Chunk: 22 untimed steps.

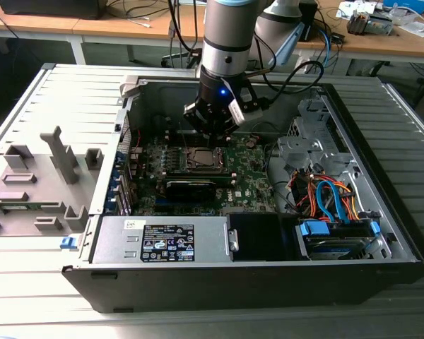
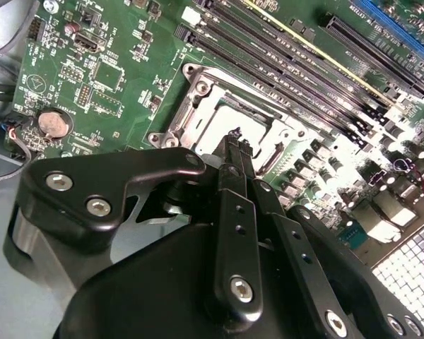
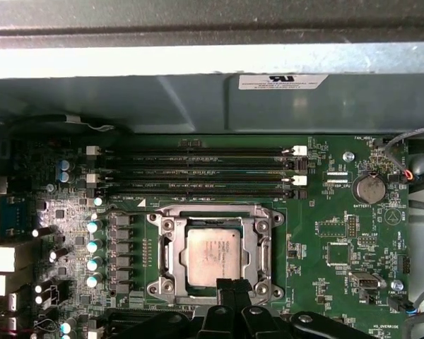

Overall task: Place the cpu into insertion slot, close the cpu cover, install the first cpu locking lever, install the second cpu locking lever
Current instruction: 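Install the first cpu locking lever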

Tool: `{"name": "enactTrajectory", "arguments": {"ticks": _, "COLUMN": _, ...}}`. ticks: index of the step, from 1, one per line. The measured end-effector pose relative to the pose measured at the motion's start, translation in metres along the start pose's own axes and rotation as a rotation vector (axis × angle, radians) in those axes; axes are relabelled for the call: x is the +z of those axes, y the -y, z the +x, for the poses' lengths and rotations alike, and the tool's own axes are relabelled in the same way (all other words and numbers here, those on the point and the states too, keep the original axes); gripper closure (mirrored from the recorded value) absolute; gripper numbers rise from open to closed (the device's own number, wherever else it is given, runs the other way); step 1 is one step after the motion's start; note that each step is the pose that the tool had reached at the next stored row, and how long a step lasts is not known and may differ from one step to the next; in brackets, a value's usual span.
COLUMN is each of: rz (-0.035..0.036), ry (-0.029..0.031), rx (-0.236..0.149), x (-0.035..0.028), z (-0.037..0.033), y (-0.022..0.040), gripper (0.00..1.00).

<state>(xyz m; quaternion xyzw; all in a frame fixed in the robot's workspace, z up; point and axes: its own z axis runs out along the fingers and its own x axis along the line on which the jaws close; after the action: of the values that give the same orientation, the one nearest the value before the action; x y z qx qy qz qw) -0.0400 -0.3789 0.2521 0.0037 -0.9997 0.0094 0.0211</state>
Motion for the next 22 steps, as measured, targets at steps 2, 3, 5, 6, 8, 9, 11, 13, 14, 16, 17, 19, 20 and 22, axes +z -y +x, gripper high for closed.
{"name": "enactTrajectory", "arguments": {"ticks": 2, "rz": 0.0001, "ry": 0.0001, "rx": -0.004, "x": 0.0000, "z": 0.0000, "y": 0.0000, "gripper": 0.89}}
{"name": "enactTrajectory", "arguments": {"ticks": 3, "rz": 0.0002, "ry": 0.0001, "rx": -0.006, "x": 0.0000, "z": 0.0000, "y": 0.0000, "gripper": 0.89}}
{"name": "enactTrajectory", "arguments": {"ticks": 5, "rz": 0.0004, "ry": 0.0002, "rx": -0.010, "x": 0.0000, "z": 0.0000, "y": 0.0000, "gripper": 0.89}}
{"name": "enactTrajectory", "arguments": {"ticks": 6, "rz": 0.0005, "ry": 0.0003, "rx": -0.012, "x": 0.0001, "z": 0.0000, "y": 0.0000, "gripper": 0.89}}
{"name": "enactTrajectory", "arguments": {"ticks": 8, "rz": 0.0006, "ry": 0.0003, "rx": -0.015, "x": 0.0001, "z": 0.0000, "y": 0.0000, "gripper": 0.89}}
{"name": "enactTrajectory", "arguments": {"ticks": 9, "rz": 0.0007, "ry": 0.0003, "rx": -0.017, "x": 0.0001, "z": 0.0000, "y": 0.0000, "gripper": 0.89}}
{"name": "enactTrajectory", "arguments": {"ticks": 11, "rz": 0.0008, "ry": 0.0004, "rx": -0.021, "x": 0.0001, "z": 0.0000, "y": 0.0000, "gripper": 0.89}}
{"name": "enactTrajectory", "arguments": {"ticks": 13, "rz": 0.0010, "ry": 0.0004, "rx": -0.024, "x": 0.0001, "z": 0.0000, "y": 0.0000, "gripper": 0.89}}
{"name": "enactTrajectory", "arguments": {"ticks": 14, "rz": 0.0010, "ry": 0.0005, "rx": -0.025, "x": 0.0001, "z": 0.0000, "y": 0.0000, "gripper": 0.89}}
{"name": "enactTrajectory", "arguments": {"ticks": 16, "rz": 0.0011, "ry": 0.0005, "rx": -0.028, "x": 0.0001, "z": 0.0000, "y": 0.0000, "gripper": 0.89}}
{"name": "enactTrajectory", "arguments": {"ticks": 17, "rz": 0.0012, "ry": 0.0006, "rx": -0.030, "x": 0.0002, "z": 0.0000, "y": 0.0000, "gripper": 0.89}}
{"name": "enactTrajectory", "arguments": {"ticks": 19, "rz": 0.0013, "ry": 0.0006, "rx": -0.033, "x": 0.0002, "z": 0.0000, "y": 0.0000, "gripper": 0.89}}
{"name": "enactTrajectory", "arguments": {"ticks": 20, "rz": 0.0014, "ry": 0.0007, "rx": -0.035, "x": 0.0002, "z": 0.0000, "y": 0.0000, "gripper": 0.89}}
{"name": "enactTrajectory", "arguments": {"ticks": 22, "rz": 0.0016, "ry": 0.0007, "rx": -0.040, "x": 0.0002, "z": 0.0000, "y": 0.0000, "gripper": 0.89}}
